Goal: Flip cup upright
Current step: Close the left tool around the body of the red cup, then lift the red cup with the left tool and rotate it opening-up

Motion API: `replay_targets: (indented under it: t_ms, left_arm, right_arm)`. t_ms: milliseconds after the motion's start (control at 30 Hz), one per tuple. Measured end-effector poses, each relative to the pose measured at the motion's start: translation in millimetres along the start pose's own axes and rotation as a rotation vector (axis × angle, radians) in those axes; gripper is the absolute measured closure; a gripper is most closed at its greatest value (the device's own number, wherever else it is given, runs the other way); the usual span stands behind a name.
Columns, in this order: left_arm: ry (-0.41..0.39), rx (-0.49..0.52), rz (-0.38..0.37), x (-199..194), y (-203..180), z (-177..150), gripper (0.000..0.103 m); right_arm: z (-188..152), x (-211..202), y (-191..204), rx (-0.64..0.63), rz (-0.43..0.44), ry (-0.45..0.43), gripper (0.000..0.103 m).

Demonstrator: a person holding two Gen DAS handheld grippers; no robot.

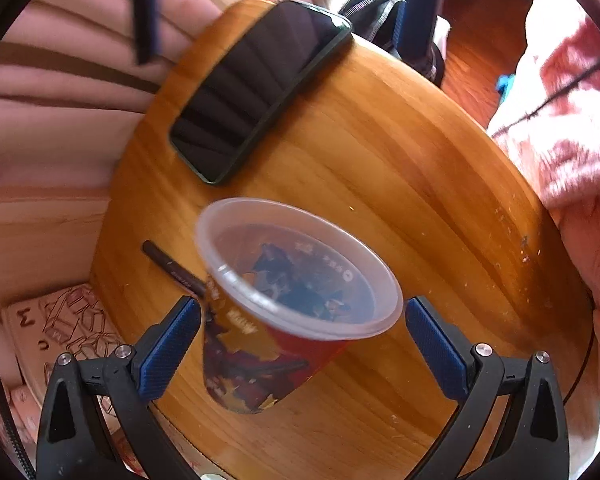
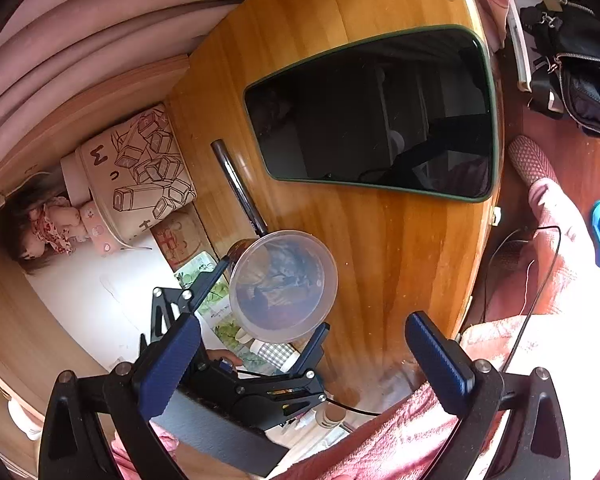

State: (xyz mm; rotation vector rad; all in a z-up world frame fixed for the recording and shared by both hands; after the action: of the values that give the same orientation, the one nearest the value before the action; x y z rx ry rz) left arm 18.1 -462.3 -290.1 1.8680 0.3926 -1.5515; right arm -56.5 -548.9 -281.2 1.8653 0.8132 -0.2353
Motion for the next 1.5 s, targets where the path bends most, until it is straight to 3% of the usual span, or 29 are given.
replay_targets:
  t_ms: [600,767,967,1200,1500]
  left_arm:
    - [0.131,0.040,-0.062,26.7,-7.1,-0.6,0.001]
    - [0.146,0.032,-0.057,22.6,-14.4,0.0,0.013]
    - [0.168,-0.014,-0.058,20.4,-21.6,-4.4,0.020]
    - [0.199,-0.167,-0.122,15.5,-20.1,-13.3,0.024]
    - [0.210,-0.512,-0.290,-0.4,-17.3,-36.4,0.026]
  right_arm:
    - [10.5,-6.9,1.7,-0.016,-0.002,0.033,0.000]
    - [9.7,-5.9,3.2,-0.027,-0.009,0.048,0.000]
    - [5.8,-2.8,4.5,-0.042,-0.022,0.075,0.000]
    - [0.4,3.3,7.4,-0.061,-0.049,0.110,0.000]
    - [-17.0,17.5,18.0,-0.135,-0.099,0.170,0.000]
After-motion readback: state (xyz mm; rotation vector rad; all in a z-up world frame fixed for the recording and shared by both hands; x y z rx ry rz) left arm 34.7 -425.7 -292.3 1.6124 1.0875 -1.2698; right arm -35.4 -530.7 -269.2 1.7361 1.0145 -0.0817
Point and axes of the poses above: each gripper's, at about its wrist camera, not at the fingertips, and x roughly the way its jaws point, y to its left, z to its top, the point moved 6 cm from there along x, roughly the way its jaws point, and after that the axes turned 6 degrees about -x, right-handed, at the moved point
